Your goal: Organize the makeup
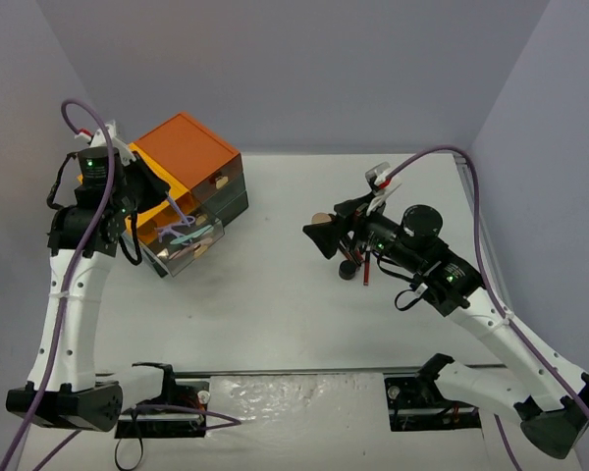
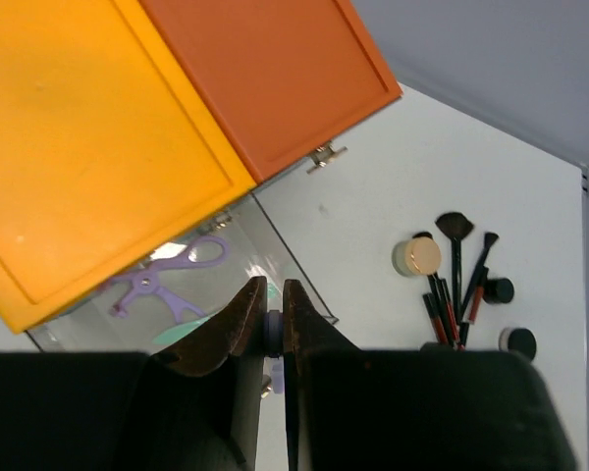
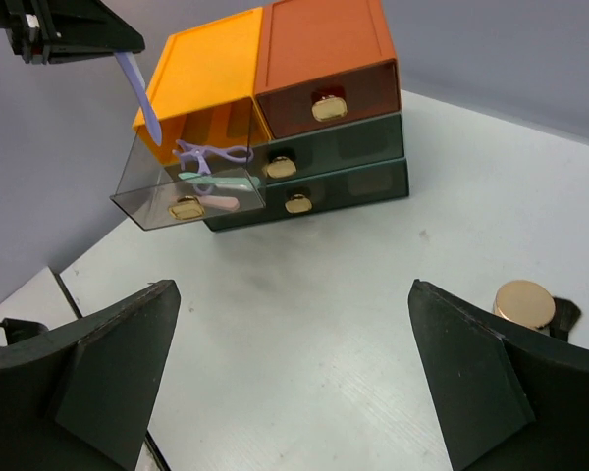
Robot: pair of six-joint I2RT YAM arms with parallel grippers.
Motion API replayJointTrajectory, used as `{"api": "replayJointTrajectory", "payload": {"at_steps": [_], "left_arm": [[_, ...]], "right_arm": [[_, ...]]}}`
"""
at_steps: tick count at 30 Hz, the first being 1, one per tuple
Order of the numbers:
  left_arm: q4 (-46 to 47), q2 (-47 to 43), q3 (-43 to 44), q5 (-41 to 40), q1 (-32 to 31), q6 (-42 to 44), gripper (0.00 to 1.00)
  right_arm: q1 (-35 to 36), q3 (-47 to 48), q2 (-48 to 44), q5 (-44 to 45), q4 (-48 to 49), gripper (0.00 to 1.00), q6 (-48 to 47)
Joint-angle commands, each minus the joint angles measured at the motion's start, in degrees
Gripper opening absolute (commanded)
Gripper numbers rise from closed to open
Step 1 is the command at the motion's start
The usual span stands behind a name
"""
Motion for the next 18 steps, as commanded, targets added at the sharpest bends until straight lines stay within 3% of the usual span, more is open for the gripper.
{"api": "replayJointTrajectory", "payload": {"at_steps": [1, 5, 12, 18], "left_arm": [[6.7, 0.9, -2.9, 3.1, 4.0, 2.1, 0.0], [10.9, 3.3, -6.1, 6.8, 6.3, 1.5, 0.05], [15.3, 3.8, -10.4, 7.8, 8.3, 1.8, 0.35], [12.0, 3.2, -8.3, 6.2, 8.6, 3.3, 0.49]], "right_arm": [[0.3, -1.5, -2.5, 2.3, 0.8, 1.0, -0.9], [0.4, -2.3, -3.7, 2.4, 0.0, 1.0, -0.9], [0.3, -2.7, -5.1, 3.5, -1.8, 1.0, -1.8], [0.3, -2.7, -5.5, 4.2, -3.0, 1.0, -2.6]]}}
